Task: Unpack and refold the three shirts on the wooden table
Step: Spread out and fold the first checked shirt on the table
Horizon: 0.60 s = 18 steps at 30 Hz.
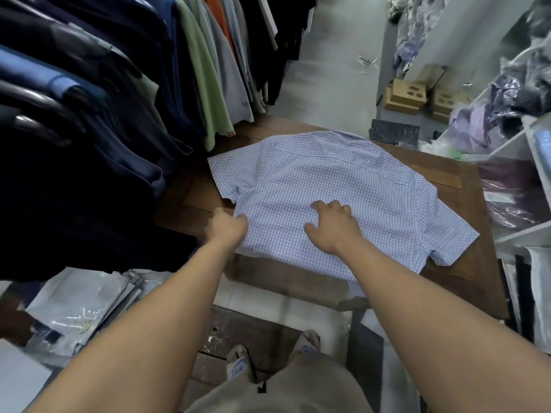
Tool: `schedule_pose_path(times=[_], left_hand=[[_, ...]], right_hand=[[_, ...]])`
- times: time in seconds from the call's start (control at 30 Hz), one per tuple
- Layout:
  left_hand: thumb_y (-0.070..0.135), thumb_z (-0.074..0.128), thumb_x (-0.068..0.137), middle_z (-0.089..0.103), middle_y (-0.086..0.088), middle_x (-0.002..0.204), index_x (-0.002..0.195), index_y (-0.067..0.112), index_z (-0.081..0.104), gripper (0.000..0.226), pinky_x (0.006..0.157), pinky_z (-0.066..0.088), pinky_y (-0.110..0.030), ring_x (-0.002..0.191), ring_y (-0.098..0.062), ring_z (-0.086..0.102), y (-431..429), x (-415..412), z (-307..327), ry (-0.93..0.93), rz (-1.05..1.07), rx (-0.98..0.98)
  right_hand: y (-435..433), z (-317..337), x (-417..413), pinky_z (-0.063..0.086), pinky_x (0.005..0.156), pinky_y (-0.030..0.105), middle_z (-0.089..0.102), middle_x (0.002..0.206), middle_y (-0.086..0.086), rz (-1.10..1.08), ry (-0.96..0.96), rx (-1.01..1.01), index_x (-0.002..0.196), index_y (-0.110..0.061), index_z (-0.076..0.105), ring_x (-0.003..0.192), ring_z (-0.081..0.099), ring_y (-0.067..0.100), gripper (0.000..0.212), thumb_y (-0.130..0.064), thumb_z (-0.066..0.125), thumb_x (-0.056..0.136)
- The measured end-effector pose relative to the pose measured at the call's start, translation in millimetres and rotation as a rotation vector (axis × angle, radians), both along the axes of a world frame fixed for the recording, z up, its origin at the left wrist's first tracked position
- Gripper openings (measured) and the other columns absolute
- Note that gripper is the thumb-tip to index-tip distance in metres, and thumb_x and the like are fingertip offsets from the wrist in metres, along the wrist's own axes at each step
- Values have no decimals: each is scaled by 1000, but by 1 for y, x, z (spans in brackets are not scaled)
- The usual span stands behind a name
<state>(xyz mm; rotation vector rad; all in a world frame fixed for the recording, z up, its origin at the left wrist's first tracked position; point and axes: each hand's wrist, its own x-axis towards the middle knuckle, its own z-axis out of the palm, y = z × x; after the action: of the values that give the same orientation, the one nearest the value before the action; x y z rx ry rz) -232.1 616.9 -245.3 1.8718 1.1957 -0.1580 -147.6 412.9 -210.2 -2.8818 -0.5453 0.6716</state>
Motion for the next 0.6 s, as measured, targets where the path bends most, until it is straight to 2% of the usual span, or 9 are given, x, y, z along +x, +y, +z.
schedule_pose_path(times=[0.13, 0.23, 0.27, 0.3, 0.33, 0.4, 0.47, 0.53, 0.6], left_hand=[[29, 57, 95, 51, -15, 140, 144, 5, 38, 57, 92, 43, -36, 125, -36, 52, 5, 21, 8, -131, 159, -106], [35, 64, 91, 49, -2, 132, 149, 12, 28, 72, 97, 45, -37, 121, -32, 53, 10, 45, 14, -227, 395, -309], [37, 68, 87, 55, -4, 129, 146, 13, 31, 73, 96, 49, -41, 114, -30, 58, 13, 53, 15, -242, 487, -381], [37, 72, 84, 62, -6, 119, 141, 11, 38, 70, 89, 55, -41, 102, -27, 64, 16, 61, 16, -245, 555, -444], [36, 74, 84, 68, -6, 106, 134, 8, 48, 63, 78, 56, -34, 87, -20, 66, 19, 67, 16, -246, 581, -496], [35, 77, 85, 69, -4, 90, 121, 8, 62, 48, 63, 49, -26, 71, -12, 60, 23, 77, 20, -220, 534, -545], [36, 81, 82, 69, -5, 105, 127, 8, 60, 57, 66, 48, -30, 83, -16, 63, 25, 86, 22, -166, 449, -523], [31, 77, 87, 64, -5, 122, 136, 9, 53, 60, 72, 48, -30, 100, -19, 63, 22, 93, 30, -150, 378, -381], [31, 70, 90, 68, -3, 116, 124, 13, 61, 40, 76, 52, -28, 98, -17, 64, 19, 96, 35, -197, 309, -261]], right_hand=[[18, 9, 23, 38, 109, 49, 39, 150, 13, 38, -2, 14, 154, -21, 31, 137, 34, 34, 63, -44, 51, 99], [27, 12, 50, 36, 112, 48, 36, 153, 14, 78, 4, 32, 155, -19, 29, 139, 33, 34, 64, -43, 50, 100], [30, 11, 61, 35, 113, 48, 36, 154, 14, 97, 2, 37, 155, -18, 29, 140, 33, 34, 64, -42, 50, 100], [34, 10, 72, 35, 114, 47, 35, 155, 14, 114, 9, 41, 156, -17, 29, 141, 33, 34, 64, -41, 50, 100], [38, 8, 82, 34, 115, 46, 35, 155, 13, 129, 21, 54, 156, -17, 29, 141, 34, 34, 64, -41, 49, 100], [46, 4, 102, 35, 115, 44, 36, 156, 12, 134, 76, 121, 156, -16, 29, 140, 37, 33, 62, -39, 49, 101], [55, -1, 120, 39, 110, 38, 43, 152, 11, 68, 155, 229, 155, -16, 32, 133, 46, 29, 59, -37, 49, 102], [63, -7, 134, 45, 95, 32, 53, 141, 9, -66, 281, 352, 154, -18, 33, 116, 55, 23, 57, -35, 47, 102], [72, -9, 144, 49, 86, 35, 56, 133, 7, -225, 417, 478, 149, -19, 37, 103, 59, 22, 55, -38, 47, 98]])
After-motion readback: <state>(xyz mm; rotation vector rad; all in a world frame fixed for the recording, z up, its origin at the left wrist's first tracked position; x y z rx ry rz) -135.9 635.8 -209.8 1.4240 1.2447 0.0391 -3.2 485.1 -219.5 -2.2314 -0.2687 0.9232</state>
